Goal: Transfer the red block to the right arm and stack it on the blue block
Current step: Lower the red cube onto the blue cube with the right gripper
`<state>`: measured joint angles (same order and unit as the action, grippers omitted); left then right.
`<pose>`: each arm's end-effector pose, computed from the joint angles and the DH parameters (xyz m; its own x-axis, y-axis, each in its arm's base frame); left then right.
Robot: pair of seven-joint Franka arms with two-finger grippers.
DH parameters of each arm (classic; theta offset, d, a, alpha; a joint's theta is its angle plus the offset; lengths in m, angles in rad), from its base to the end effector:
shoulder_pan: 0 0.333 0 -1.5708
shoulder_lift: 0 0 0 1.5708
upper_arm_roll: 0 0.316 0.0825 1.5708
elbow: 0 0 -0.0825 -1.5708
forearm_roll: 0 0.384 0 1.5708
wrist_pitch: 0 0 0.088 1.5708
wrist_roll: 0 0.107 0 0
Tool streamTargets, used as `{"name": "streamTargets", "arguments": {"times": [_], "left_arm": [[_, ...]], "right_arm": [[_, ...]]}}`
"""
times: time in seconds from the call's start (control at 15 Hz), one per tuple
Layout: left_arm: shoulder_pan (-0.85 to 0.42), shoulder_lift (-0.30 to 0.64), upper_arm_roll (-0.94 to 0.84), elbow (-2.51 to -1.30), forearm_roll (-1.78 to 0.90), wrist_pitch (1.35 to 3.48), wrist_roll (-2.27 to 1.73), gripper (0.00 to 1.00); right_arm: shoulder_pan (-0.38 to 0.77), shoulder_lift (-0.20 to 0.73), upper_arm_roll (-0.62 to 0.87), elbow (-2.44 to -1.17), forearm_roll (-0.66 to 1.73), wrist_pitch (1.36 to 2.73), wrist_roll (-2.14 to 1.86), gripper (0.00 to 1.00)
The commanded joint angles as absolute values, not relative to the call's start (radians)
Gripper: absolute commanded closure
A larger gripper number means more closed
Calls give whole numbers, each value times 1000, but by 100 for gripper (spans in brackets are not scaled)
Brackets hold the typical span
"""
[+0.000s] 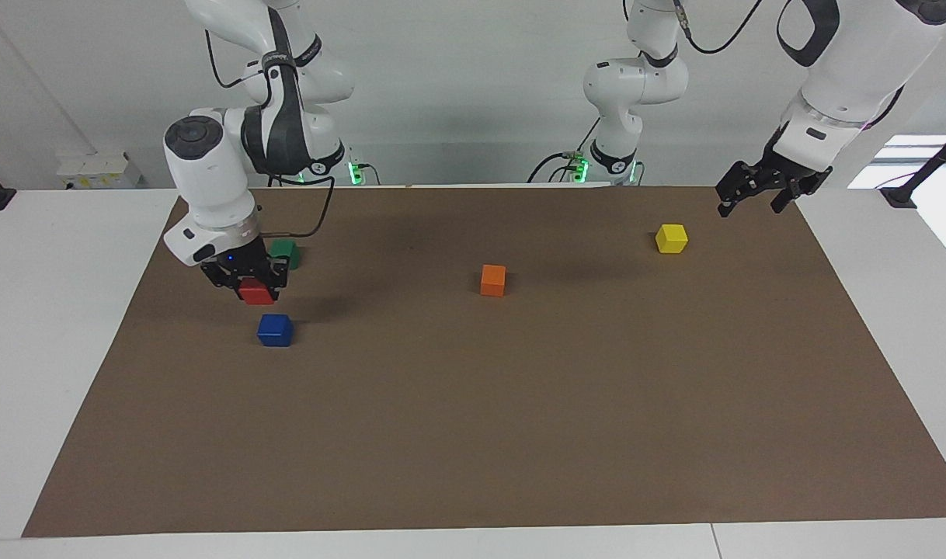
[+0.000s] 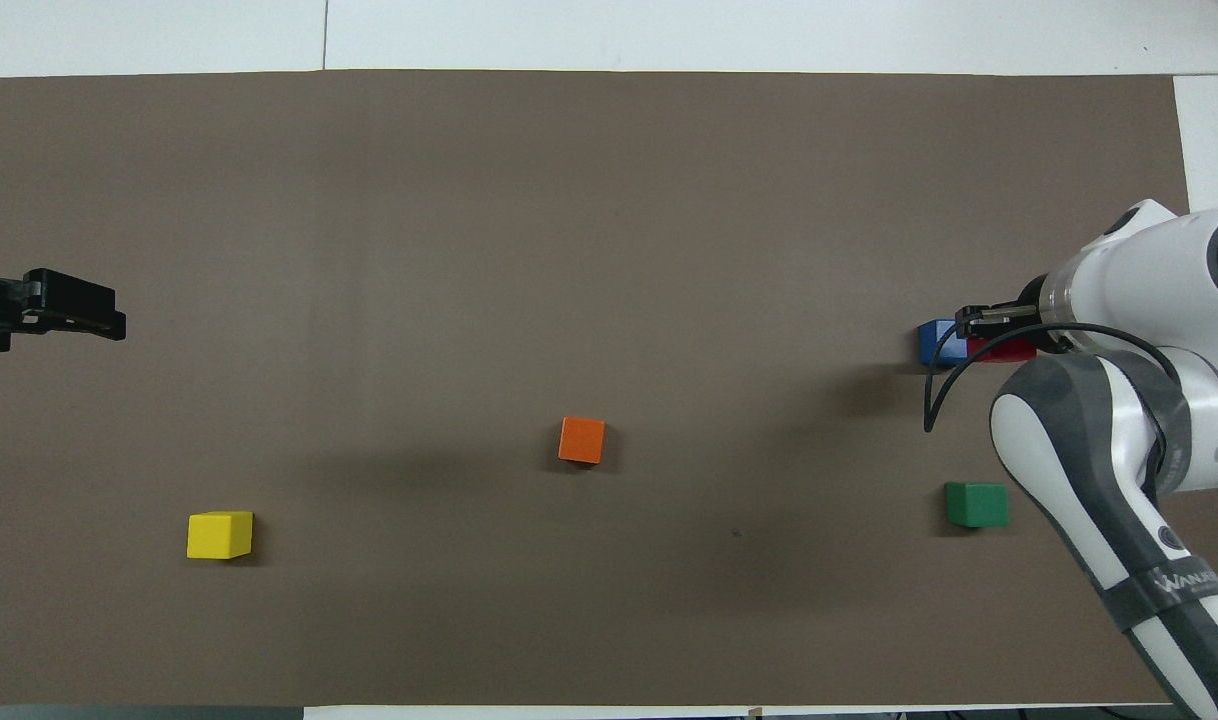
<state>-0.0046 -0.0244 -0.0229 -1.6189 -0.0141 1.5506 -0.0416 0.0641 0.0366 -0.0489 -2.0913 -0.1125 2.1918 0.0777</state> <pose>0.5436 -0.0166 0.6135 0.9989 0.0139 -0.0444 0.0144 -0.9998 0.0117 0.5583 0.0046 0.4118 0.9977 0.0033 0.0680 -0.0030 -0.9957 0.0921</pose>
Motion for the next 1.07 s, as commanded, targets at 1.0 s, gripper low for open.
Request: {"name": "streamTargets", "arguments": {"times": [1.0], "left_arm": [[-8,-49,-15,-1644,-29,1557,-26,0]], "right_arm": [[40,138,-38,-2157,-135,2434,106,100]]}}
